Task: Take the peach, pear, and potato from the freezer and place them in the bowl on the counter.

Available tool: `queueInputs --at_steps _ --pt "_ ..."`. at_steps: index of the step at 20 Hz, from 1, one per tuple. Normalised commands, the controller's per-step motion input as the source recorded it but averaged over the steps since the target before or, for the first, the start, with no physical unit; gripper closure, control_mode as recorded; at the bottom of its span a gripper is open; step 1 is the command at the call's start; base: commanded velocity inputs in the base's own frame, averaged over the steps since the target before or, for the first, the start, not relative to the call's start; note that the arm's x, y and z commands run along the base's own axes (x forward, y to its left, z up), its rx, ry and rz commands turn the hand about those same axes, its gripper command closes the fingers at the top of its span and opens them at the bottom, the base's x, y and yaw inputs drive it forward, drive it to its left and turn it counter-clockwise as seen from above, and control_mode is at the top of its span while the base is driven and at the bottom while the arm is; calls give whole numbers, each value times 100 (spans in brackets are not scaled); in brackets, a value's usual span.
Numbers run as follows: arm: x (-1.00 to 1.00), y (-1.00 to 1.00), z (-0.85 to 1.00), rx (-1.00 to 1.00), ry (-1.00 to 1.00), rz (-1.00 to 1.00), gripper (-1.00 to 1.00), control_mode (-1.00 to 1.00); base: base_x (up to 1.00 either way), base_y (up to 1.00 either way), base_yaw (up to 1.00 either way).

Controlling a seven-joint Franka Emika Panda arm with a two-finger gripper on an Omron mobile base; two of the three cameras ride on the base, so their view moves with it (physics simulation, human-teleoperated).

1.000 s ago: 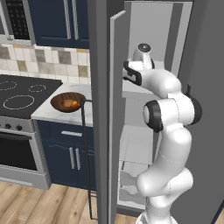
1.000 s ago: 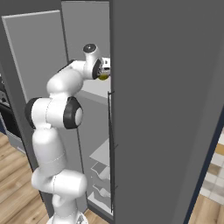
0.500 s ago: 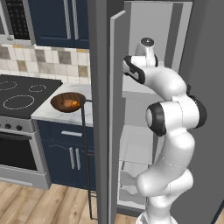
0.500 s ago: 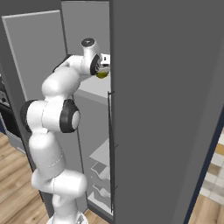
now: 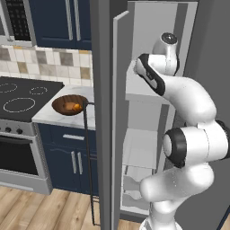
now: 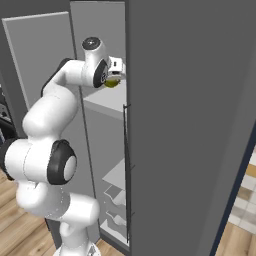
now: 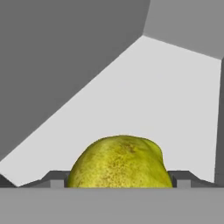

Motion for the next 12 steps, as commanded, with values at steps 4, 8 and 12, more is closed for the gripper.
queueInputs --at_steps 4,8,12 --pt "-100 7 -28 0 0 0 100 -100 0 0 0" --pt "-100 0 -44 0 5 0 100 -100 0 0 0" --pt "-100 0 -55 0 10 0 100 -100 0 0 0"
